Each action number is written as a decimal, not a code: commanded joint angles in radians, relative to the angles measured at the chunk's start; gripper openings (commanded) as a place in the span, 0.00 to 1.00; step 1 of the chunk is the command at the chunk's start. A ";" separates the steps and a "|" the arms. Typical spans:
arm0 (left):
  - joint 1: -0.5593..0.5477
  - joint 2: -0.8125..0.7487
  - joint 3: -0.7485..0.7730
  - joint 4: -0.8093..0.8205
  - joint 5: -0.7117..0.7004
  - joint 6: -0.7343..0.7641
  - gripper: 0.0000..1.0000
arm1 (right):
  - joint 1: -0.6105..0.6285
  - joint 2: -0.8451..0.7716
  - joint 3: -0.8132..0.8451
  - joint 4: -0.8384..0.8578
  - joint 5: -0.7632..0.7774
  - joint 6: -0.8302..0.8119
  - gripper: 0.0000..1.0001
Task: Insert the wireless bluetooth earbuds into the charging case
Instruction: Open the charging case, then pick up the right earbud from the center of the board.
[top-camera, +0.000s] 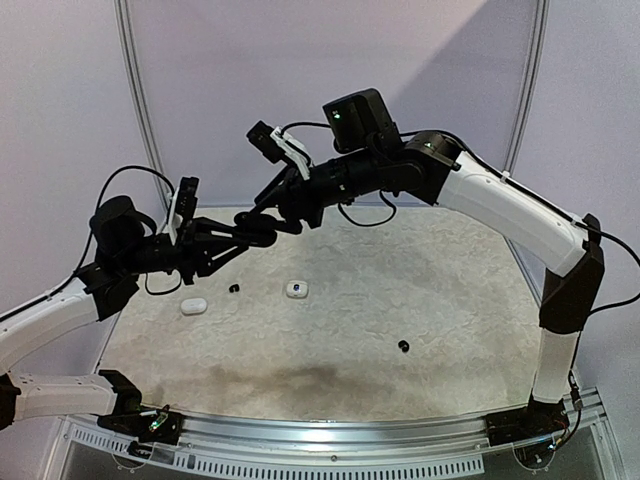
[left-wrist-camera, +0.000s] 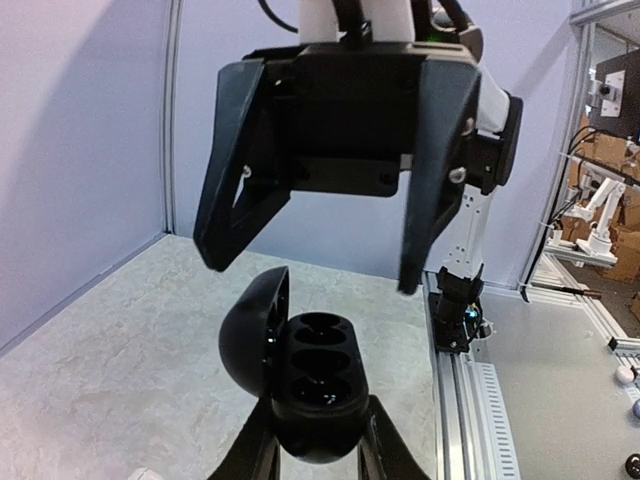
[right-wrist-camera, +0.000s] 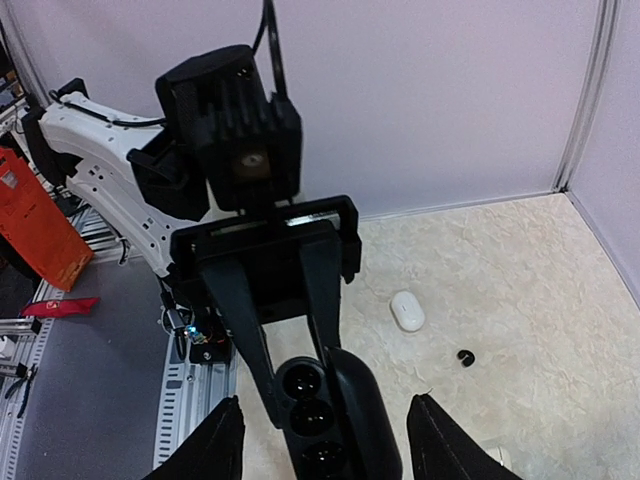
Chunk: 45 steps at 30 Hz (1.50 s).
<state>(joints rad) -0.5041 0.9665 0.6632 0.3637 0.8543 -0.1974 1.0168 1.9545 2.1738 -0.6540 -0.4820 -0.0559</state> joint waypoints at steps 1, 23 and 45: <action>-0.014 0.000 -0.030 0.032 -0.048 -0.043 0.00 | -0.017 0.010 0.010 0.068 -0.078 0.046 0.57; -0.010 -0.038 -0.066 0.030 -0.081 -0.003 0.00 | -0.310 -0.247 -0.856 -0.196 0.493 0.587 0.31; -0.005 -0.038 -0.058 0.036 -0.073 0.001 0.00 | -0.308 -0.251 -1.145 -0.086 0.325 0.629 0.24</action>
<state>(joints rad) -0.5041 0.9348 0.6102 0.3851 0.7742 -0.2100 0.7021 1.7153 1.0550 -0.7471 -0.1352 0.5564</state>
